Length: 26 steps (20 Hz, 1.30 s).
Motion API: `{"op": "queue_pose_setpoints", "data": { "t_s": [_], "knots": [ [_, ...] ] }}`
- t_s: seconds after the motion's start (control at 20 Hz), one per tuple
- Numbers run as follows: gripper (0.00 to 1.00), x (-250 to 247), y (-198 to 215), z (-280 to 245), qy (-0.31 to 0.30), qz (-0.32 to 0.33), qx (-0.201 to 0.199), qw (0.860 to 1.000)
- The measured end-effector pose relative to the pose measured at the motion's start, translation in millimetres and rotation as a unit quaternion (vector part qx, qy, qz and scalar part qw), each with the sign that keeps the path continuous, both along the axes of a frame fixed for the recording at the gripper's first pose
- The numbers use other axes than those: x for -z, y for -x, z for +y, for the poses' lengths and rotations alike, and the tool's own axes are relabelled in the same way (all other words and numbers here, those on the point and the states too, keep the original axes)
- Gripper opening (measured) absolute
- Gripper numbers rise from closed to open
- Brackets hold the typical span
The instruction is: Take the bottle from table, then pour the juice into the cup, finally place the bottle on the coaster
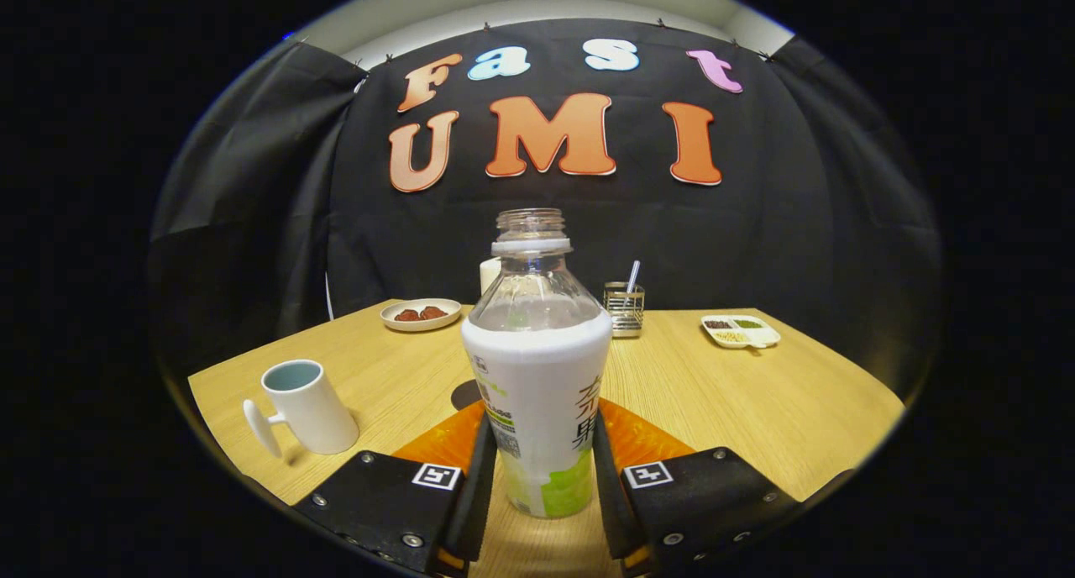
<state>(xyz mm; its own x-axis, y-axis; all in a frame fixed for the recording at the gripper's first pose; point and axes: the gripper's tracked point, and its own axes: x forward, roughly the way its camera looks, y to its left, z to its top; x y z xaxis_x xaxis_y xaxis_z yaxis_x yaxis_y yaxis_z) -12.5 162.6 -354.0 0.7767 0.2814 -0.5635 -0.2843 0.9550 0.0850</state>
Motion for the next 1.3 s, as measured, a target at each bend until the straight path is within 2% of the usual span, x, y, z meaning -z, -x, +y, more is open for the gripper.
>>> {"op": "queue_pose_setpoints", "data": {
  "t_s": [0.3,0.55,0.7,0.95,1.1,1.3],
  "knots": [
    [0.56,-32.8,-11.1,24.2,0.088,-0.066,-0.060,0.992],
    [0.56,-41.3,-10.9,46.3,0.149,-0.109,-0.100,0.978],
    [0.56,-43.0,-17.4,59.1,0.194,-0.131,-0.123,0.964],
    [0.56,-39.4,-22.1,83.3,0.273,-0.169,-0.166,0.932],
    [0.56,-34.4,-20.4,96.2,0.319,-0.189,-0.205,0.906],
    [0.56,-35.6,-18.6,103.9,0.381,-0.219,-0.235,0.867]
  ]
}}
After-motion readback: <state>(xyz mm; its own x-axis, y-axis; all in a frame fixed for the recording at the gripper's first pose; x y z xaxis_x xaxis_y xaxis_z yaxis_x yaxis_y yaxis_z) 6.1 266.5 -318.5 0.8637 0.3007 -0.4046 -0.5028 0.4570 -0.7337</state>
